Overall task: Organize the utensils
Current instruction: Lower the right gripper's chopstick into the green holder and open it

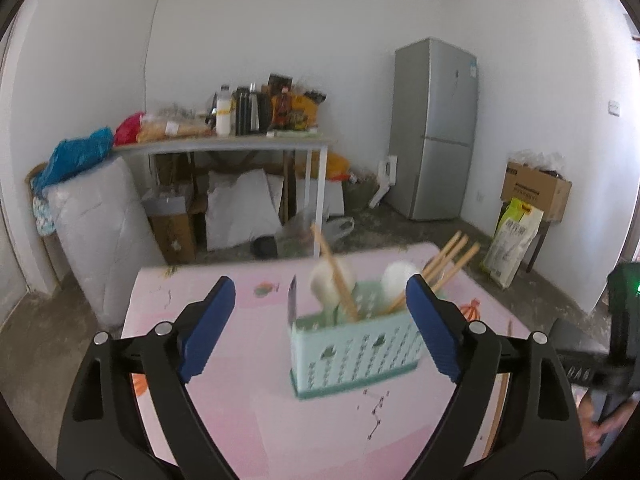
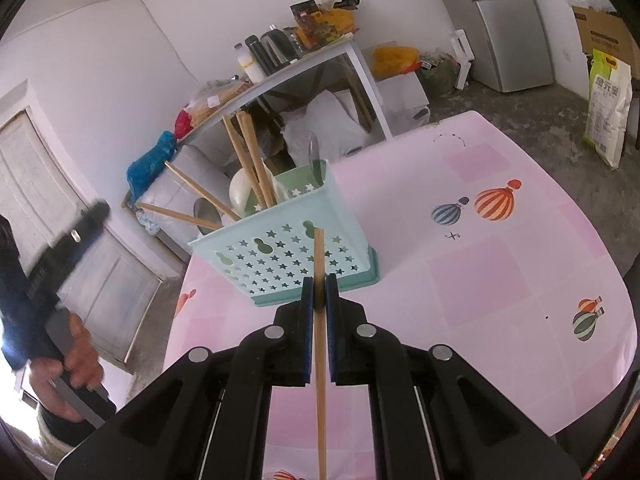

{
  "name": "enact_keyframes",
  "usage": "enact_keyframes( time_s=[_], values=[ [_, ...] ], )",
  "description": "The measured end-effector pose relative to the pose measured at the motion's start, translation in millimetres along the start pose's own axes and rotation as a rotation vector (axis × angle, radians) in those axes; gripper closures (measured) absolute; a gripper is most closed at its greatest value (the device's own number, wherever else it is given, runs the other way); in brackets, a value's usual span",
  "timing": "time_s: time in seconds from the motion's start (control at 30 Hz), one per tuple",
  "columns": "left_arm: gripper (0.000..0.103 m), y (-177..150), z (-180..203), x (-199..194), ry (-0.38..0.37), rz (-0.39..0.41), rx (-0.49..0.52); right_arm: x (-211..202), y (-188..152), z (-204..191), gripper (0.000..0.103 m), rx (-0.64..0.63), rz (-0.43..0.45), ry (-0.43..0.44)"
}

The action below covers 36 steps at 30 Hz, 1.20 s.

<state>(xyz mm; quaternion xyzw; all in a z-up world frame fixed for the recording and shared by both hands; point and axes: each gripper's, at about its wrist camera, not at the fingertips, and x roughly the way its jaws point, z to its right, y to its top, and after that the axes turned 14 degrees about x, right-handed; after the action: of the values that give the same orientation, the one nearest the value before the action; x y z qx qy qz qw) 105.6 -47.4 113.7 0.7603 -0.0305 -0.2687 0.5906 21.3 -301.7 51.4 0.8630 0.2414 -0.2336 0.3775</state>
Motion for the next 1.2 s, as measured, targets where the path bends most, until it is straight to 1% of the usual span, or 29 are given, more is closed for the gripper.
enact_keyframes(
  time_s=[0.17, 0.43, 0.6, 0.7, 0.83, 0.97, 1.1, 1.2],
  values=[
    [0.019, -25.0, -3.0, 8.9, -0.009, -0.082, -0.011, -2.3, 0.6, -4.1, 0.097, -0.007, 0.008, 0.002],
    [0.014, -46.8, 3.5, 23.7, 0.007, -0.187, 0.026, -12.0, 7.0, -13.4, 0.097, -0.026, 0.041, 0.015],
    [0.014, -57.1, 14.6, 35.9, 0.030, -0.278, 0.063, -31.1, 27.1, -29.9, 0.097, -0.073, 0.120, 0.048],
    [0.014, -60.3, 15.0, 42.1, 0.040, -0.312, 0.059, -44.2, 46.3, -45.7, 0.097, -0.112, 0.180, 0.078],
    [0.014, -64.3, 11.1, 49.1, 0.041, -0.355, 0.020, -60.1, 72.9, -73.6, 0.097, -0.166, 0.247, 0.139],
    [0.014, -66.0, 7.7, 57.4, 0.041, -0.392, 0.001, -74.5, 100.2, -110.5, 0.097, -0.229, 0.328, 0.221],
    [0.014, -66.5, 4.9, 60.0, 0.043, -0.414, -0.017, -73.6, 116.7, -144.0, 0.097, -0.298, 0.389, 0.278],
    [0.014, -65.2, 5.1, 60.9, 0.045, -0.418, -0.025, -60.1, 120.9, -161.3, 0.097, -0.342, 0.411, 0.272]
  ],
)
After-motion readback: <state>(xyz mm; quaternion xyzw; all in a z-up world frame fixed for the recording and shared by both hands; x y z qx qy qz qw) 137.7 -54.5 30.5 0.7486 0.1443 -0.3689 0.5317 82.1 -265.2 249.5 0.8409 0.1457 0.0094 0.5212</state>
